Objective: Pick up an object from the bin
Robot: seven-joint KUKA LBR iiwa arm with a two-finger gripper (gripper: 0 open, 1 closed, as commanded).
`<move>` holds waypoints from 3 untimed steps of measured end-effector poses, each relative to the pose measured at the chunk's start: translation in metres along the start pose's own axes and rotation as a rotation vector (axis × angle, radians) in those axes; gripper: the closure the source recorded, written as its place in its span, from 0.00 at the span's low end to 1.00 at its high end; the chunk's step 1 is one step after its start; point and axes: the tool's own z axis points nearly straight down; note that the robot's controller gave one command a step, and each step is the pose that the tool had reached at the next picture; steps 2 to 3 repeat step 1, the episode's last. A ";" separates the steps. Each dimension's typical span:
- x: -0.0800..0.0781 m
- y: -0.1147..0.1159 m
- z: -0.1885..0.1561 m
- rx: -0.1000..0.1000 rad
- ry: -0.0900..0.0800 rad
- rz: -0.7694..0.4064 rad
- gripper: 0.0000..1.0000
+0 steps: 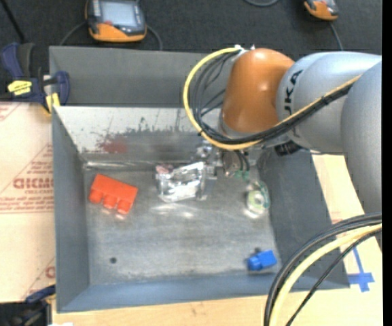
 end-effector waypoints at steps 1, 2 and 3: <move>-0.018 -0.017 -0.086 0.000 -0.004 0.005 1.00; -0.018 -0.017 -0.086 0.000 -0.004 0.005 1.00; -0.018 -0.017 -0.086 0.000 -0.004 0.005 1.00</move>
Offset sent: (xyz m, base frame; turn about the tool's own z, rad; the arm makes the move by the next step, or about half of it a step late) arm 0.0140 -0.0156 0.0811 0.0021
